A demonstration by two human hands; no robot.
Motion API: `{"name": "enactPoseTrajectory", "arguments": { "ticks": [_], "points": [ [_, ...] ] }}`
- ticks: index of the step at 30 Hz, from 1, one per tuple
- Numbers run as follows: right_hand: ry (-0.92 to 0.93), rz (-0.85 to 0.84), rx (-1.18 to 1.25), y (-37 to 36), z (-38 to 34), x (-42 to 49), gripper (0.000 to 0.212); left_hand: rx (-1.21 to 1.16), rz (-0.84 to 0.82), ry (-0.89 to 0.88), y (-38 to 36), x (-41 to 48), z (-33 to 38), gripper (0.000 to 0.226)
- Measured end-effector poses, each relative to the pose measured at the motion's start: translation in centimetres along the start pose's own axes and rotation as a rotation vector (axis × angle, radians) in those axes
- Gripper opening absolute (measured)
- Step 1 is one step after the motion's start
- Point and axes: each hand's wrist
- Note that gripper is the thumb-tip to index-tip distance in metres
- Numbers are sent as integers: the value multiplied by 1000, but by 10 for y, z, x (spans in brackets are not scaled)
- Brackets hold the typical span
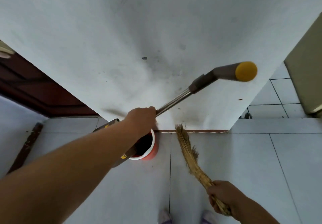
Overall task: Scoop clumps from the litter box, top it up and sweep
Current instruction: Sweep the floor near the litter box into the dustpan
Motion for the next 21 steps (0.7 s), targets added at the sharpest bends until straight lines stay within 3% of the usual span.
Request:
{"name": "enactPoseTrajectory", "arguments": {
  "ticks": [9,21],
  "points": [
    [-2,6,12,-2,2,-3,19,-59,-23,18,10,-5,-16,32],
    [3,12,-29,-1,2,-6,16,-219,-18,274,11,-27,-36,37]
  ]
}}
Point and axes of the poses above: each hand's wrist, its own x-axis towards the middle knuckle, its own y-axis out of the back of the hand, z = x × y, and after that the axes turned 10 degrees about z, right-handed
